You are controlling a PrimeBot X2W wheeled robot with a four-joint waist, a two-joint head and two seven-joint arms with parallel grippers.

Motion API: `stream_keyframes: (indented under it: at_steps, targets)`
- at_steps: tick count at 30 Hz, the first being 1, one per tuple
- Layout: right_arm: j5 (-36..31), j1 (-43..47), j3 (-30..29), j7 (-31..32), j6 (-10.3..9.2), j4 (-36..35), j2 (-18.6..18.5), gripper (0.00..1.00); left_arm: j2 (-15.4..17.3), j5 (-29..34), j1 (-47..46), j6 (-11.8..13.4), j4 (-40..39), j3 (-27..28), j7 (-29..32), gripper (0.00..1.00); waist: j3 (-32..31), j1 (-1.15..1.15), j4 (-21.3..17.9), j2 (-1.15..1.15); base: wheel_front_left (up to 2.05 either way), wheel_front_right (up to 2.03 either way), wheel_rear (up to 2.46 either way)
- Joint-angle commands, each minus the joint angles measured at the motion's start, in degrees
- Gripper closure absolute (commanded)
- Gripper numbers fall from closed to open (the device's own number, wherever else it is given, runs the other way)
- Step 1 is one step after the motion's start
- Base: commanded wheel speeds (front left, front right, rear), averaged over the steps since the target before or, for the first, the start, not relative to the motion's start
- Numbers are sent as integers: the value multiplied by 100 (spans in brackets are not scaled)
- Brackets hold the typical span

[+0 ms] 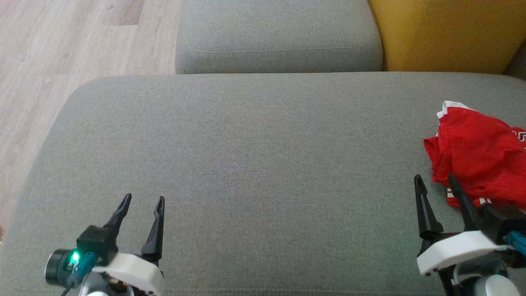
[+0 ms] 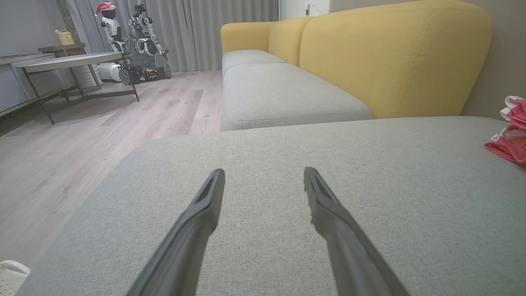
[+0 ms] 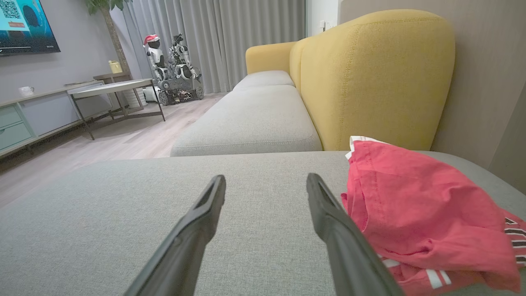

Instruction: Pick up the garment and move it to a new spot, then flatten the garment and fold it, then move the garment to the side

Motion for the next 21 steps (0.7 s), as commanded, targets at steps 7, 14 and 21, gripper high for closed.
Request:
stream_keyframes:
  at_steps: [7,14,21]
  targets:
    - [45,-167,134,12,-30,-194,-31,0,172,43,-338,53,-186,214,-28,0,-9,0,2,0,0,0,0]
    - [80,15,33,23,0,193,2,100,-73,-28,49,-7,151,-57,5,100,-13,0,7,0,0,0,0]
    - [556,-54,8,46,-2,267,0,100,-162,-442,15,-107,174,104,89,100,10,0,-15,0,0,0,0]
